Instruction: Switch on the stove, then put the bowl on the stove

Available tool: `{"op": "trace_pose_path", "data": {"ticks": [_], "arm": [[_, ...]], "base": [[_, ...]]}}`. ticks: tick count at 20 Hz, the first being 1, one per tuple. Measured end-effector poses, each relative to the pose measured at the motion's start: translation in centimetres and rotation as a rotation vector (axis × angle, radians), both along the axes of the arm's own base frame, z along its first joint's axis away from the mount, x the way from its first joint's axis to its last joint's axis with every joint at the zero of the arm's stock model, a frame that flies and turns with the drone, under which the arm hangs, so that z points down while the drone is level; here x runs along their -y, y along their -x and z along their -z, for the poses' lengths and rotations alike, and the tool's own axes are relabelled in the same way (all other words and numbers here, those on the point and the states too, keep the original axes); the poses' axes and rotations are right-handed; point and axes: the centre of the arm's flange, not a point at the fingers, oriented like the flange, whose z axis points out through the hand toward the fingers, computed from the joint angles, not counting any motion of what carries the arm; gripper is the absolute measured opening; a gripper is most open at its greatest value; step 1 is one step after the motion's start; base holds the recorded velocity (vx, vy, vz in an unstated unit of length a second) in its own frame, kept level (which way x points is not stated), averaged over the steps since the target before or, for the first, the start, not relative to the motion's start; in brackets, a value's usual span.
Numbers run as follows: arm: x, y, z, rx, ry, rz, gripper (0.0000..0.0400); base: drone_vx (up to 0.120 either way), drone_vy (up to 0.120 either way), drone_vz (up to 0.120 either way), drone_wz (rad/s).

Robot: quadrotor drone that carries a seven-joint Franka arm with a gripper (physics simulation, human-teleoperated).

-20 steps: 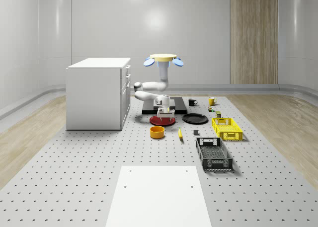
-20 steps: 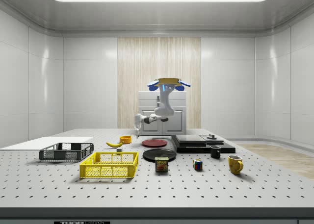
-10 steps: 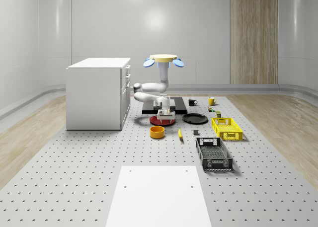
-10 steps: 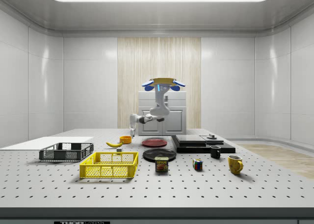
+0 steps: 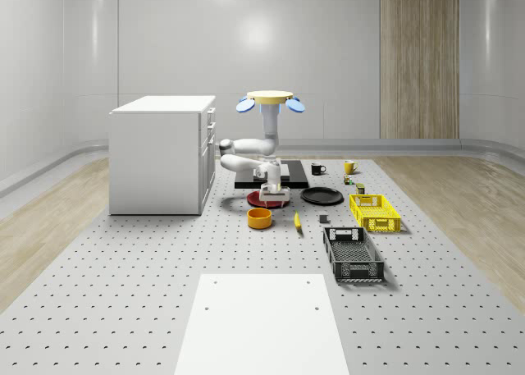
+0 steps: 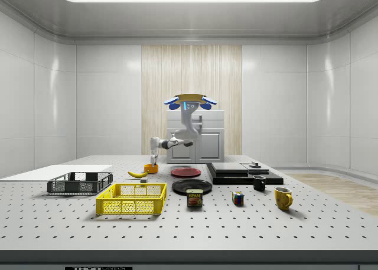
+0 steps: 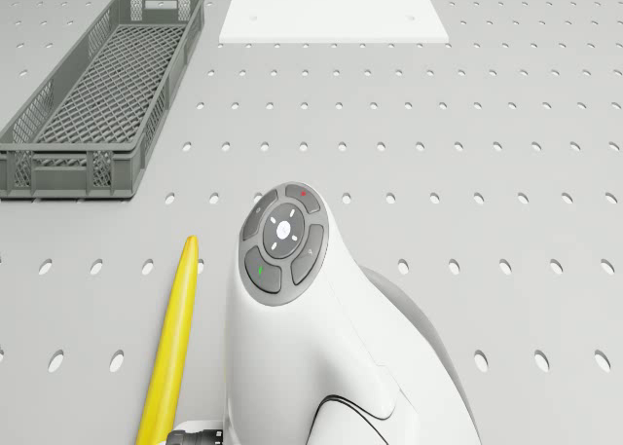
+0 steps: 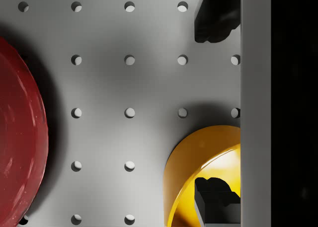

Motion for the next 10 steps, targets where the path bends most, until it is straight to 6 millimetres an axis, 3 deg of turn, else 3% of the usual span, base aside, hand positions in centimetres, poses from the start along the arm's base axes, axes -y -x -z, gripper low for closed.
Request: {"op": "trace_pose_path", "data": {"ticks": [8,10], "arm": [[0.00,0.00,0.00,0.000,0.000,0.000,0.0400],[0.00,0.00,0.00,0.000,0.000,0.000,0.0400]], "base": [[0.120,0.000,0.000,0.000],[0.000,0.000,0.000,0.000]]}}
